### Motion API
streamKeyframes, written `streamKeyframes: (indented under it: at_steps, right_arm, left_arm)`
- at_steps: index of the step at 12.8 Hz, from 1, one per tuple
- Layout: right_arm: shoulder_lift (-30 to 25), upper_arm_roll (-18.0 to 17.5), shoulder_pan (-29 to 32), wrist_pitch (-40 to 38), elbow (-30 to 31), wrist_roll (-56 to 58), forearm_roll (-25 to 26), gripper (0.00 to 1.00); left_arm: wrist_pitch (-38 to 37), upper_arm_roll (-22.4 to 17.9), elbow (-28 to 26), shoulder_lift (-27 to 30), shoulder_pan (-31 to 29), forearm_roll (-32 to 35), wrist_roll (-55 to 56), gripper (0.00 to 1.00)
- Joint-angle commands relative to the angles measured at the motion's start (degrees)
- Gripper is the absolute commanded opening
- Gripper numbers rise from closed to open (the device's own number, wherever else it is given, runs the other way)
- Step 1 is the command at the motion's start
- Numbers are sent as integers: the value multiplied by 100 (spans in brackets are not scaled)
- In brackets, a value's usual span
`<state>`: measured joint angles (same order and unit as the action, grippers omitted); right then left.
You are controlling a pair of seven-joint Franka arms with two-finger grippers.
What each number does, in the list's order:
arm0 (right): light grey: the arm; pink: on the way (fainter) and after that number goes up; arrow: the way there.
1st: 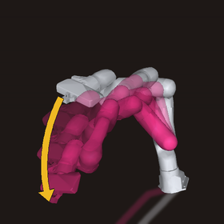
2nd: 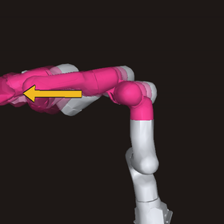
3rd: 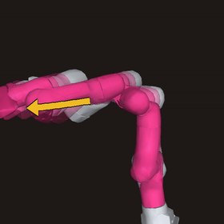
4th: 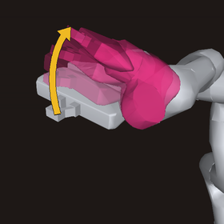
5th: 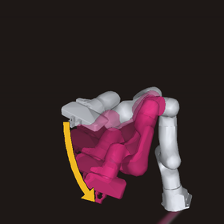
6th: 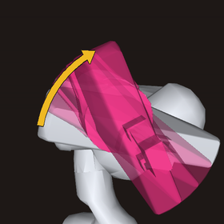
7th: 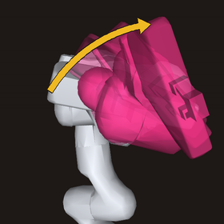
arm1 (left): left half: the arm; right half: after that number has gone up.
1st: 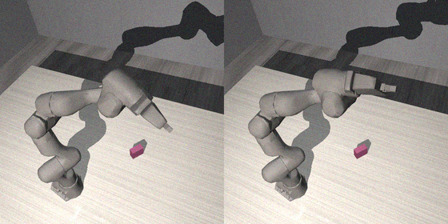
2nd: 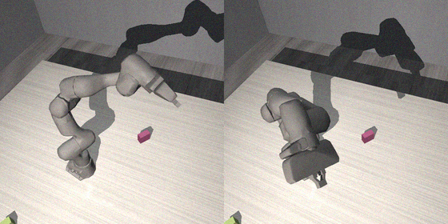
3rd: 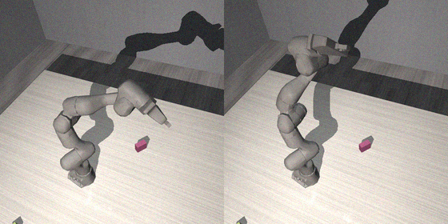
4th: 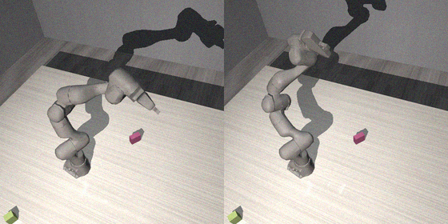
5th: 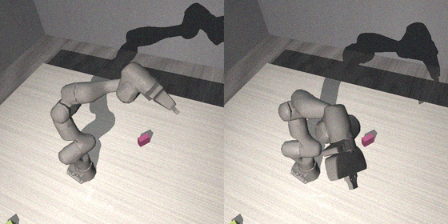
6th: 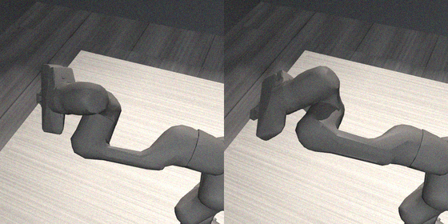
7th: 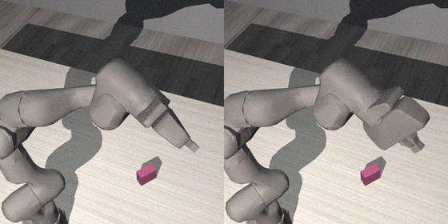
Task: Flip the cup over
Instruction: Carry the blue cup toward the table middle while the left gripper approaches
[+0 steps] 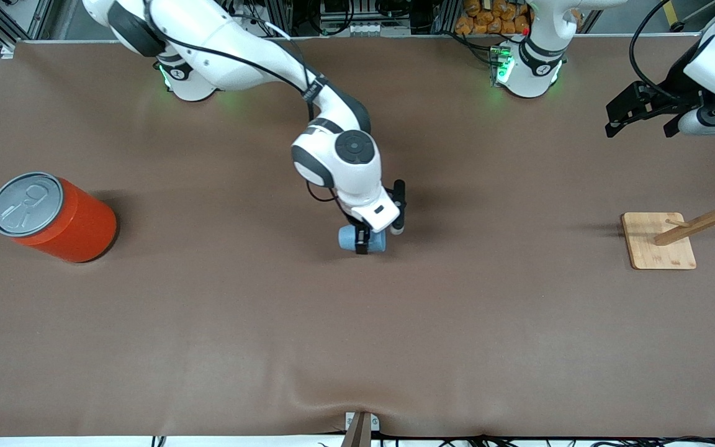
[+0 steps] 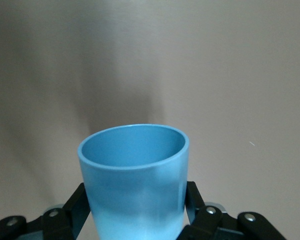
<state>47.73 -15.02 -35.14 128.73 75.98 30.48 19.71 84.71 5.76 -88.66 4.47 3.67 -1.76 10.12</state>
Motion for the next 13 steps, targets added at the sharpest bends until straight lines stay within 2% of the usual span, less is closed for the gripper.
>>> streamKeyframes:
  at_steps: [1, 11, 13]
  right_arm:
    - [288, 96, -194, 90, -320, -191, 313, 0]
    - [553, 96, -379, 82, -418, -385, 367, 0]
    - [570, 96, -379, 82, -418, -385, 367, 5]
  left_arm:
    - [-95, 13, -2, 63, -42, 9, -71, 100]
    - [-86, 39, -19, -24, -42, -34, -98, 100]
    - [-86, 57, -54, -129, -33, -87, -98, 100]
